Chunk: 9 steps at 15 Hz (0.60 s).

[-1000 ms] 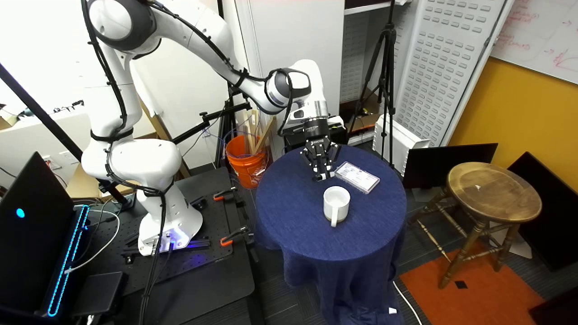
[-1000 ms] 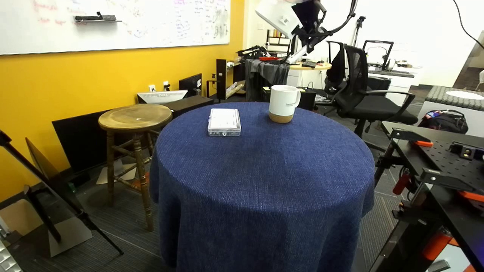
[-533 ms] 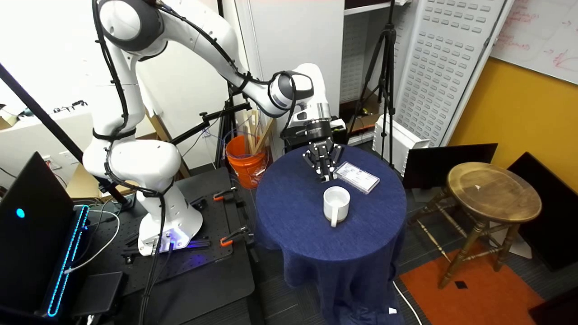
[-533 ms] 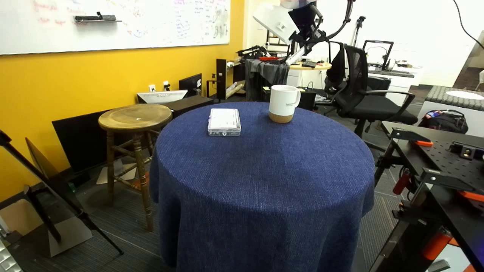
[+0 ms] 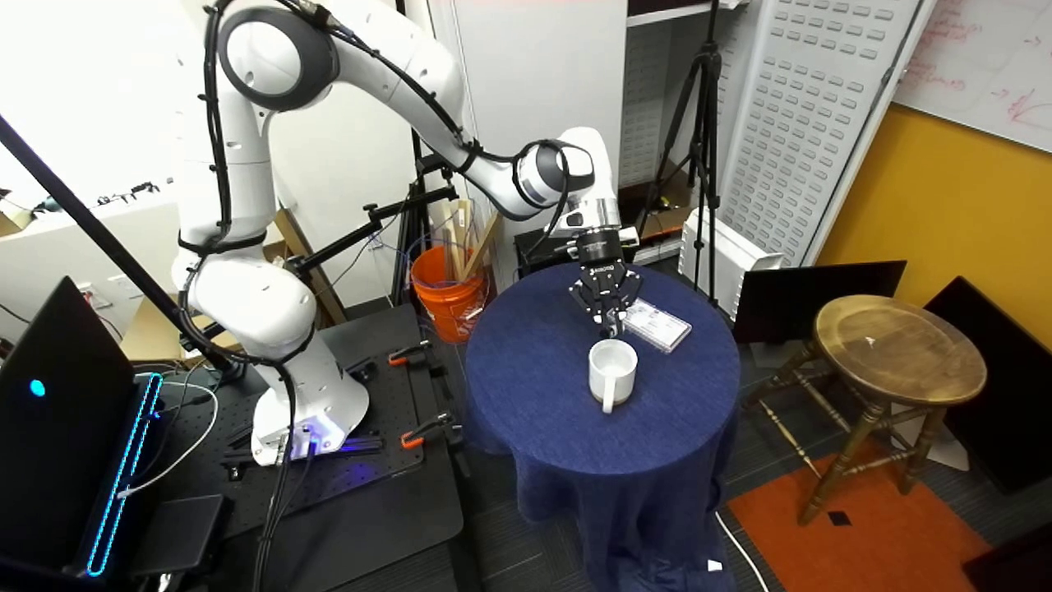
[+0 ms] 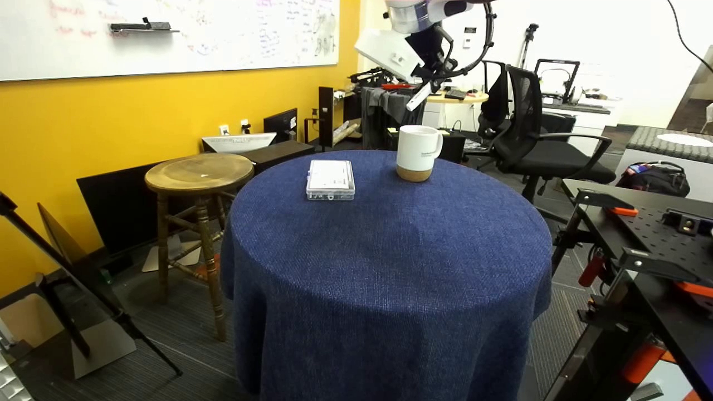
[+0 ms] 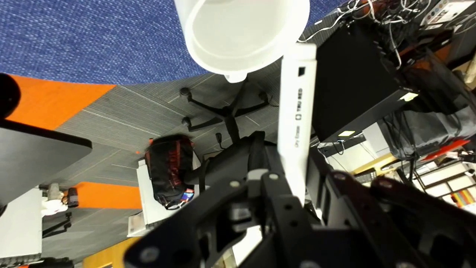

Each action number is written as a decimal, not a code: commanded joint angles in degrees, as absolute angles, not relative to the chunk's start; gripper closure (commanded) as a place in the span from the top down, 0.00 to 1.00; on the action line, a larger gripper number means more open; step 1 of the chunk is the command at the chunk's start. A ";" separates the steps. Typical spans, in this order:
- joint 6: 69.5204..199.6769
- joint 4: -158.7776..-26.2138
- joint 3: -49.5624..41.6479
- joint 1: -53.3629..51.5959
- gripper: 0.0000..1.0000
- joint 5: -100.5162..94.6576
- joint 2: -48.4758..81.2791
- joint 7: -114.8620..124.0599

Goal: Pick the marker and put it in the cup

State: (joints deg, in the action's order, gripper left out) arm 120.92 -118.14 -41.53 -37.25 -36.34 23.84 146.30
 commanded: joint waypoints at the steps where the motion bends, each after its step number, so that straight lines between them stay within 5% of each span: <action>1: 113.82 -114.38 -30.01 -25.81 0.05 -38.93 22.31 145.65; 9: 105.86 -108.40 -12.27 -9.56 0.05 -39.44 24.68 143.20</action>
